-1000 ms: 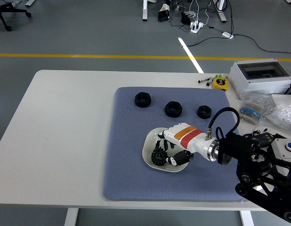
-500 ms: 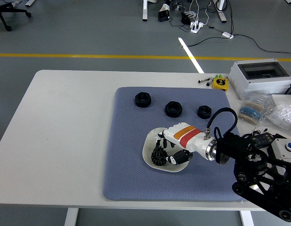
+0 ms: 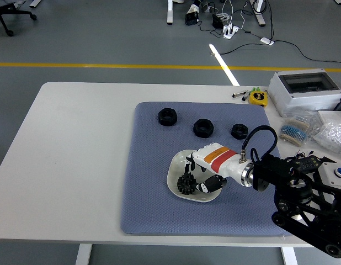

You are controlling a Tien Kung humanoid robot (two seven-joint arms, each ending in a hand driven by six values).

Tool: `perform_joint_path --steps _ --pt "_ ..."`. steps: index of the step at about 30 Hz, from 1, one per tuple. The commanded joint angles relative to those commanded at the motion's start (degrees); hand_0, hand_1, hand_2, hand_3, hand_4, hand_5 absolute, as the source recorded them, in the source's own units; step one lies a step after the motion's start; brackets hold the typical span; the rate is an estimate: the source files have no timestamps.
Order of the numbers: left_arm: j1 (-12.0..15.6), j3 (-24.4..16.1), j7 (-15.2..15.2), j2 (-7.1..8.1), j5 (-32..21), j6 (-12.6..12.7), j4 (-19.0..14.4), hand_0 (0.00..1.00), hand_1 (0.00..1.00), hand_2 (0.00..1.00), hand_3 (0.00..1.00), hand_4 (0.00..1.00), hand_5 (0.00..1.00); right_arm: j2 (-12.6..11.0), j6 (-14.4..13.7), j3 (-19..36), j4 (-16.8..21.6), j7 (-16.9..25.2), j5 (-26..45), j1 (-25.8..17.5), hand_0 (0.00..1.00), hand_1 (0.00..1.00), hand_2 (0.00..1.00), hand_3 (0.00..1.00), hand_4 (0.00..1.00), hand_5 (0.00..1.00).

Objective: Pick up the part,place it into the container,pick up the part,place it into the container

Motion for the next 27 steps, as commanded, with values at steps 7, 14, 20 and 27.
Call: perform_joint_path --steps 7,14,20,27 --pt "0.03 -0.04 0.01 -0.04 0.07 -0.03 0.01 0.658 0.527 0.553 0.564 0.642 0.613 -0.27 0.14 0.59 0.29 0.13 -0.47 -0.08 0.269 0.465 0.682 0.771 0.998 0.302" --pt "-0.04 0.28 -0.16 -0.10 -0.55 0.16 0.04 0.657 0.529 0.554 0.564 0.642 0.614 -2.60 1.21 4.99 3.29 -0.25 -1.55 -1.01 0.275 0.474 0.692 0.783 0.998 0.309" --pt "-0.20 0.33 -0.20 -0.16 -0.60 0.20 0.05 0.659 0.530 0.556 0.564 0.641 0.614 -4.83 -0.89 10.48 6.01 -0.23 2.74 -2.14 0.330 0.512 0.699 0.785 0.998 0.334" --pt "-0.71 0.74 -0.36 -0.20 -1.01 0.43 0.04 0.661 0.534 0.559 0.564 0.641 0.614 -6.63 -13.50 13.56 7.37 4.43 18.59 -5.38 0.598 0.671 0.764 0.799 0.998 0.545"
